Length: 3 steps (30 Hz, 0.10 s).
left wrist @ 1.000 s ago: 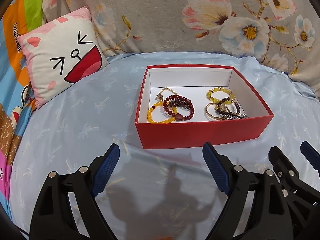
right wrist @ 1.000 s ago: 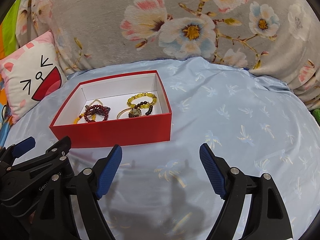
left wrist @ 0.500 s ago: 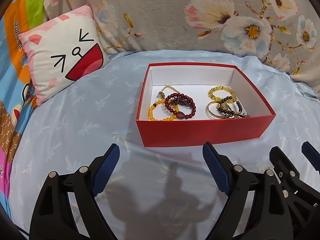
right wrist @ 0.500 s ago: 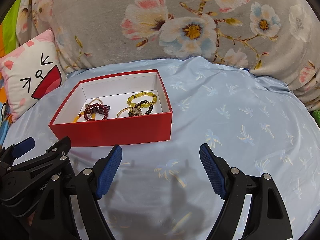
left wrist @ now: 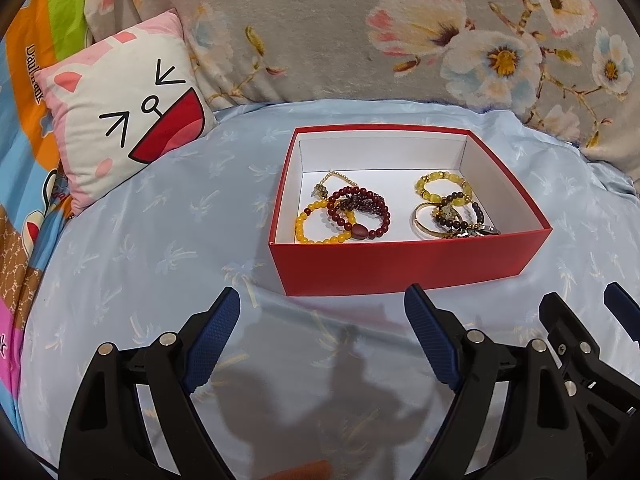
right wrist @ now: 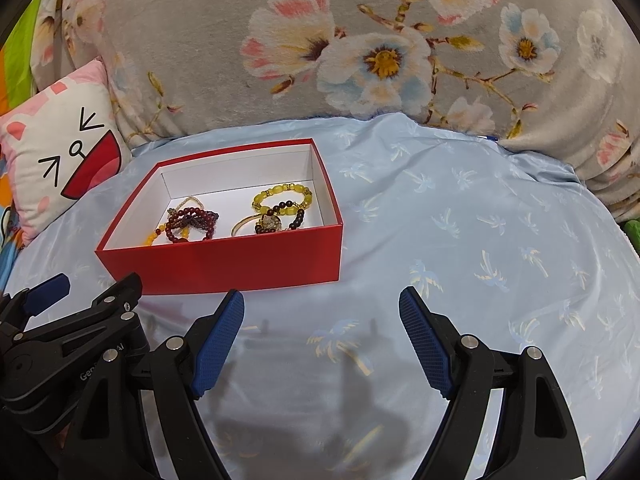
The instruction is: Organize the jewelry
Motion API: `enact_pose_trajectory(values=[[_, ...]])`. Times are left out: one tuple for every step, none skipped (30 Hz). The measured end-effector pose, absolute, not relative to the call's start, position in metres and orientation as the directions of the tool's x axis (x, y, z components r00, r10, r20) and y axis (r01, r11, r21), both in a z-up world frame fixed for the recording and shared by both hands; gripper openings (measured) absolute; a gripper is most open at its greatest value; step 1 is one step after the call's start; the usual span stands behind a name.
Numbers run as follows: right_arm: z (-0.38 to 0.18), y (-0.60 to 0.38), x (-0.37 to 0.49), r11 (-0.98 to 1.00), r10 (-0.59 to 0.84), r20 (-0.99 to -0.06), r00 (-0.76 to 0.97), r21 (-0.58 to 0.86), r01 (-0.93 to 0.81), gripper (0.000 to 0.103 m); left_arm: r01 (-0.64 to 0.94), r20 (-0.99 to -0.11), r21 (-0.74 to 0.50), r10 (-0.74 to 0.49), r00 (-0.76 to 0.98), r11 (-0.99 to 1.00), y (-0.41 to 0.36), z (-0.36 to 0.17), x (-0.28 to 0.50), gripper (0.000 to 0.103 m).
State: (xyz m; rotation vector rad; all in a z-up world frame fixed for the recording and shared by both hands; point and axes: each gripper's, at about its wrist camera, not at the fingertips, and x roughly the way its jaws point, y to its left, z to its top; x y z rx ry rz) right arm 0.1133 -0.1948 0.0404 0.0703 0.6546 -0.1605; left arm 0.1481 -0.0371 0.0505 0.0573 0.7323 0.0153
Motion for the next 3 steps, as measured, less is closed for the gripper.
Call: enact_pose_trajectory(values=[[0.0404, -0.1950, 0.1133, 0.985, -0.125, -0.611, 0.782, 0.015, 0.170, 0.077, 0.008, -0.665, 0.059, 0.034, 0.746, 0.998, -0.0373, 0.0509, 0.1481, 0.080], [0.0405, -0.1950, 0.1134, 0.985, -0.125, -0.611, 0.782, 0.015, 0.170, 0.077, 0.008, -0.664, 0.060, 0.034, 0.747, 0.998, -0.0377, 0.0508, 0.1484, 0.080], [0.0405, -0.1950, 0.1135, 0.985, -0.125, -0.611, 0.782, 0.015, 0.170, 0.077, 0.008, -0.665, 0.060, 0.035, 0.746, 0.998, -0.0378, 0.0508, 0.1488, 0.080]])
